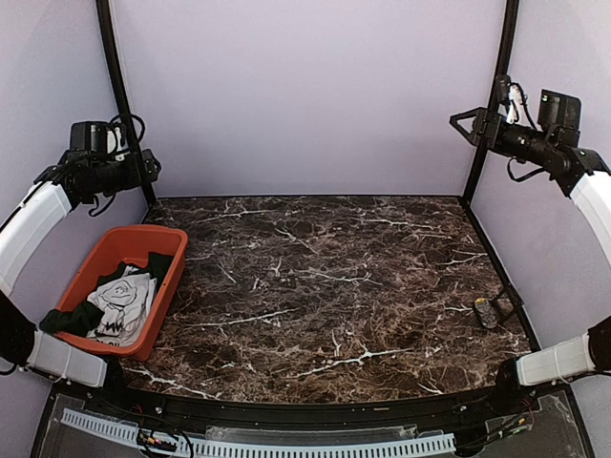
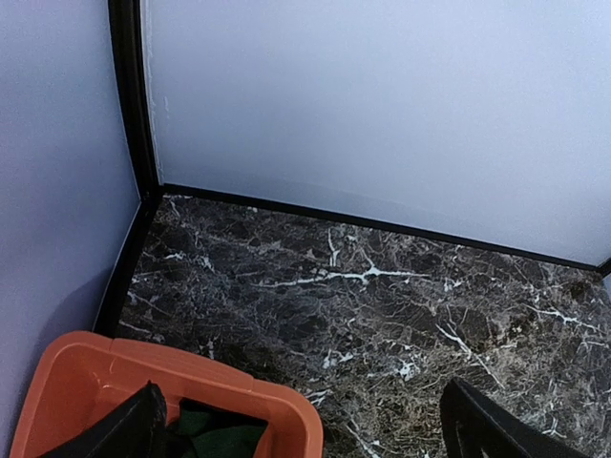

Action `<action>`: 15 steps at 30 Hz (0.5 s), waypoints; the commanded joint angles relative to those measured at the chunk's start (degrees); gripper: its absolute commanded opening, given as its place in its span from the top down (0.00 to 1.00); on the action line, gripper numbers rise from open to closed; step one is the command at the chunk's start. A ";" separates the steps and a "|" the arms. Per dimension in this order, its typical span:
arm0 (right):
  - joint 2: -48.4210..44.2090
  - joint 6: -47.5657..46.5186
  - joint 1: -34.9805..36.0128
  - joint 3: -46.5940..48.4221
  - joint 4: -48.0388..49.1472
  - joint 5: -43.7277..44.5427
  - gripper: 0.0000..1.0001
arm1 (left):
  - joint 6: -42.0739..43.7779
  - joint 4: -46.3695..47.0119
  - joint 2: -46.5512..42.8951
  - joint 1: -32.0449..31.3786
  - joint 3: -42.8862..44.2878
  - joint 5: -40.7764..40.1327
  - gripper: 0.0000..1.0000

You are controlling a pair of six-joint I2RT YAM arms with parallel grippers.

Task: Pin the brooch onto the clothing
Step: Pick up the crumpled clothing from the bin.

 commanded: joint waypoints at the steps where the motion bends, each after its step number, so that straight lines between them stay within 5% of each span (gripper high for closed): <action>1: -1.49 0.24 -0.38 -1.16 2.29 0.11 0.01 | -1.20 0.80 -2.88 0.35 -0.33 0.40 0.00; 15: -0.22 -4.61 -0.37 1.76 -2.70 6.62 0.01 | -1.38 -4.13 -4.35 0.22 -3.89 4.54 0.00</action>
